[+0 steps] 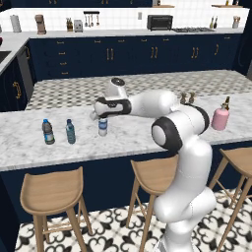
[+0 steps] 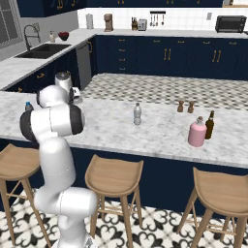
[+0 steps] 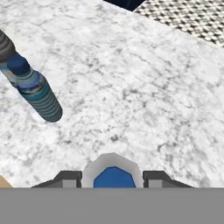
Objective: Move the plastic bottles in the middle to the plastics group, and the glass bottles in the middle to the glass group.
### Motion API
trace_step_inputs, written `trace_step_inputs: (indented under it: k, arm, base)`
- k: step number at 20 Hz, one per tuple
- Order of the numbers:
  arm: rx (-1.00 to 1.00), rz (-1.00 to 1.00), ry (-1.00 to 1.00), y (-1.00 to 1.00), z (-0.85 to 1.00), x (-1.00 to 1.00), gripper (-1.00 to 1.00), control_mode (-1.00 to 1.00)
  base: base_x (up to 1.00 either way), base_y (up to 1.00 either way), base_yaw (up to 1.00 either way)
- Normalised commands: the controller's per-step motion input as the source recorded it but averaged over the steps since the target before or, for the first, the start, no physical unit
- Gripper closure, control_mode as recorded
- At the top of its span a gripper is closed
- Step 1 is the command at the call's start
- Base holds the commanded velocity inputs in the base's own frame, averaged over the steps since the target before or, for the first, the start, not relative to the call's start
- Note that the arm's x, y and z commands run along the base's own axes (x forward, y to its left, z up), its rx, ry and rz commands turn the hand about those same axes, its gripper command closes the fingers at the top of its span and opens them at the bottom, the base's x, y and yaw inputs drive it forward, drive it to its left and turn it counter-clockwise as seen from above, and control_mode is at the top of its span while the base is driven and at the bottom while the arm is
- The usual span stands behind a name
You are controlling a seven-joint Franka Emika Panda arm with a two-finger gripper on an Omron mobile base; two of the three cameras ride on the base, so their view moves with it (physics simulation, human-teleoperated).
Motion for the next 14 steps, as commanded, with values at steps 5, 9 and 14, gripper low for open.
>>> trace_step_inputs:
  k: [5,9,14]
  arm:
    - [-0.04,0.09,0.10,0.59,-0.04,0.00,1.00,-1.00]
    - [0.00,0.07,0.02,0.13,-0.14,0.12,1.00,-1.00]
    - [0.00,0.09,0.00,0.16,-0.39,0.06,1.00,-1.00]
  base:
    - [0.00,0.00,0.00]
    - [0.00,0.00,0.00]
    - [0.00,0.00,0.00]
